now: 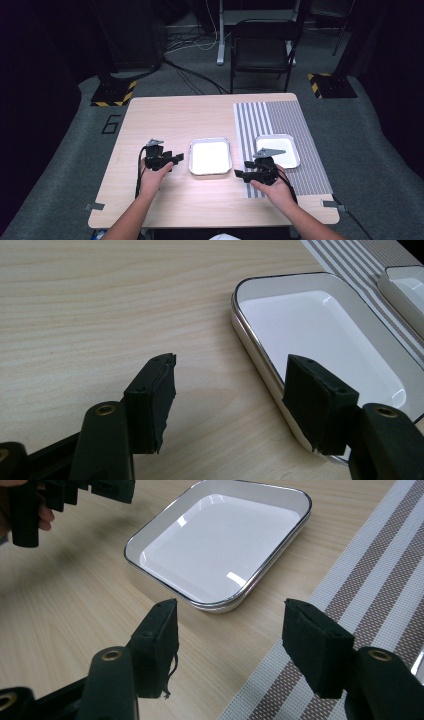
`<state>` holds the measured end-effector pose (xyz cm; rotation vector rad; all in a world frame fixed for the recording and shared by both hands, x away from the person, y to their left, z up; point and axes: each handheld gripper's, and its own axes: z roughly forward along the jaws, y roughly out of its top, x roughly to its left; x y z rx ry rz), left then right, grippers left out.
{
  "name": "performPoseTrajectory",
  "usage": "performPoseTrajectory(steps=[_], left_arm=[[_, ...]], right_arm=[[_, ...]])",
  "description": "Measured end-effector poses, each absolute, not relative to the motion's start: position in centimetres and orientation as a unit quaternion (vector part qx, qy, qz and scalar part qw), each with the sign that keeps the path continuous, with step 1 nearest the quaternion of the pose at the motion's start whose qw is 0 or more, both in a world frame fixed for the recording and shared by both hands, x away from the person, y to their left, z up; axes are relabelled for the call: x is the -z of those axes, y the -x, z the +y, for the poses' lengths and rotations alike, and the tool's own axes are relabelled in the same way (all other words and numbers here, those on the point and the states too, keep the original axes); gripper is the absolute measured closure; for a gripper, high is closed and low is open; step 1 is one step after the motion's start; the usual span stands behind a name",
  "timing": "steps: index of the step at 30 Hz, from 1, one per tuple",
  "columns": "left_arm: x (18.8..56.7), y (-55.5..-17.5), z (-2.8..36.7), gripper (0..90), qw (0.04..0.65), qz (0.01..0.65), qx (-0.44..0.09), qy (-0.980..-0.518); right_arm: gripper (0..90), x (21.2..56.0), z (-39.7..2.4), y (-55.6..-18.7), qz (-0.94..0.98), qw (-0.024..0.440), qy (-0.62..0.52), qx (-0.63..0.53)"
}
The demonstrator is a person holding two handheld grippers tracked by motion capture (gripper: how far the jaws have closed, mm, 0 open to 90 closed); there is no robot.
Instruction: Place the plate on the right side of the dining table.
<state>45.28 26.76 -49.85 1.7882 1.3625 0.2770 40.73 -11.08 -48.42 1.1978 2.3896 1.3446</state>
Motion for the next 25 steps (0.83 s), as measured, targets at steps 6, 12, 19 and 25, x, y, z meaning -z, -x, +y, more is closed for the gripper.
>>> performPoseTrajectory(steps=[6,12,19,25], left_arm=[[50.2,-45.0,26.8,36.9,0.414,0.526,-0.123,-0.733],[50.8,-45.0,26.9,37.8,0.406,0.521,-0.124,-0.74],[51.3,-45.0,27.1,37.7,0.399,0.513,-0.132,-0.748],[51.7,-45.1,27.0,37.0,0.39,0.512,-0.138,-0.753]], right_arm=[[38.7,48.8,-9.9,-40.2,0.817,0.096,-0.369,-0.433],[38.9,49.2,-9.2,-39.8,0.825,0.088,-0.356,-0.431],[39.2,50.0,-8.9,-39.5,0.824,0.095,-0.362,-0.425],[38.3,50.7,-8.3,-39.3,0.833,0.108,-0.351,-0.414]])
